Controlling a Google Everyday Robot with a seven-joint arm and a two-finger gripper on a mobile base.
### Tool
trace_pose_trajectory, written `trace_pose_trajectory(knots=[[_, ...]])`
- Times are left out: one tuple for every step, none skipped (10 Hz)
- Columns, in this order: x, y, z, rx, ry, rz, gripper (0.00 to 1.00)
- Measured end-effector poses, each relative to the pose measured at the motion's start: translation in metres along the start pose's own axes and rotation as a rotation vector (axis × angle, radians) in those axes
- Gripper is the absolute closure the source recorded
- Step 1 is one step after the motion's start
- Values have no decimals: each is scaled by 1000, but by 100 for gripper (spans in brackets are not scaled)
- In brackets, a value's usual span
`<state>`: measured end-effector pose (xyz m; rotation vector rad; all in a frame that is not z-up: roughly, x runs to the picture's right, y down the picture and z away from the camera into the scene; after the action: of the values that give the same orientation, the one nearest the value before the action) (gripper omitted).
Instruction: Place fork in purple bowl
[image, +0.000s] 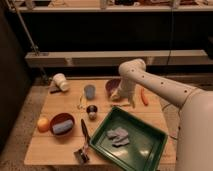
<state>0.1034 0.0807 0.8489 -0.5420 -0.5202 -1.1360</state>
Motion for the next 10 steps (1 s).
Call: trace_pose_trajectory(knots=[[-1,-6,8,0,17,-3,20],[-2,-10,12,4,21,-2,20],[1,-11,15,2,27,-2,20],[5,-15,21,3,25,1,20],[7,-20,25,3,24,0,20],[10,-21,28,2,24,3,20],[14,-20,35,-7,20,14,20],[16,-20,40,-16,18,21,20],[20,-21,46,-27,15,29,20],[22,-21,51,-35,9,35,20]])
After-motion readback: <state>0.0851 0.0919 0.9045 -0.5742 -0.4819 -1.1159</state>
